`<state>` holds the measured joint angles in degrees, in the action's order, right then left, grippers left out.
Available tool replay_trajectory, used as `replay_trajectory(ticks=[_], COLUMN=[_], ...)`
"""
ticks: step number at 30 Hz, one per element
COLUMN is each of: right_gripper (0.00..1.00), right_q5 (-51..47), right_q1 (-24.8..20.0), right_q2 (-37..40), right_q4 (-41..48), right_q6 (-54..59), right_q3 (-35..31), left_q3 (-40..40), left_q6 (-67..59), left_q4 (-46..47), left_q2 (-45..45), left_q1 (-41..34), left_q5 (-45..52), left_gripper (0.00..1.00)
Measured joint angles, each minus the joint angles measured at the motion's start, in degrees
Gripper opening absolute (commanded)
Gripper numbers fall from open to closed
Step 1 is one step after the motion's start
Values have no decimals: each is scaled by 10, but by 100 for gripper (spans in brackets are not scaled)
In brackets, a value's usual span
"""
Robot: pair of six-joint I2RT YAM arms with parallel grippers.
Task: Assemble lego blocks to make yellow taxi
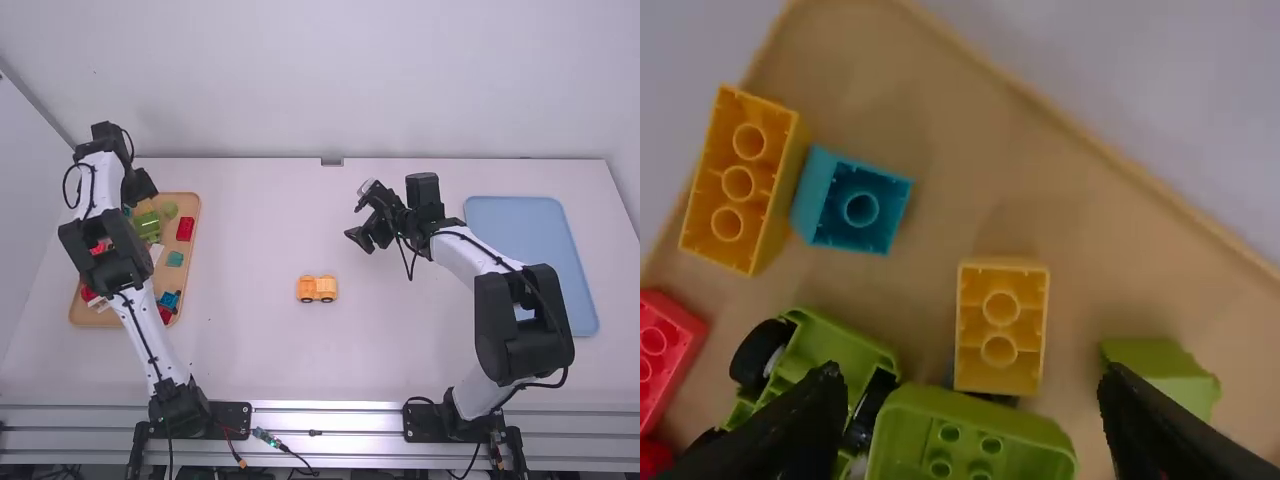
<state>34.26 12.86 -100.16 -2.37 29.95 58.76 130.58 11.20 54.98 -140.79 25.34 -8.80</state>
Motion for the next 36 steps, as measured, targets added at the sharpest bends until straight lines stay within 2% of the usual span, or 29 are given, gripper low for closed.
replay_trajectory(ticks=[2,5,11,15,22,24,26,29,30,33,36], right_gripper=[99,99,99,99,99,99,99,99,99,99,99], right_q5=[0,0,0,0,0,0,0,0,0,0,0], right_q1=[0,0,0,0,0,0,0,0,0,0,0], right_q2=[0,0,0,0,0,0,0,0,0,0,0], right_q4=[0,0,0,0,0,0,0,0,0,0,0], right_q6=[1,2,1,0,1,1,1,1,1,0,2], right_q3=[0,0,0,0,0,0,0,0,0,0,0], left_q3=[-5,-27,-86,-96,-96,-96,-96,-96,-94,-86,-71], left_q6=[5,4,6,8,13,14,17,18,18,19,19], left_q4=[-20,-48,-86,-89,-12,-2,-6,-13,-15,-17,-16], left_q2=[0,0,0,0,0,0,0,0,0,0,0], left_q1=[0,0,0,0,0,0,0,0,0,0,0], left_q5=[0,0,13,19,19,19,19,19,20,22,21], left_gripper=[53,52,29,27,23,29,45,60,69,77,79])
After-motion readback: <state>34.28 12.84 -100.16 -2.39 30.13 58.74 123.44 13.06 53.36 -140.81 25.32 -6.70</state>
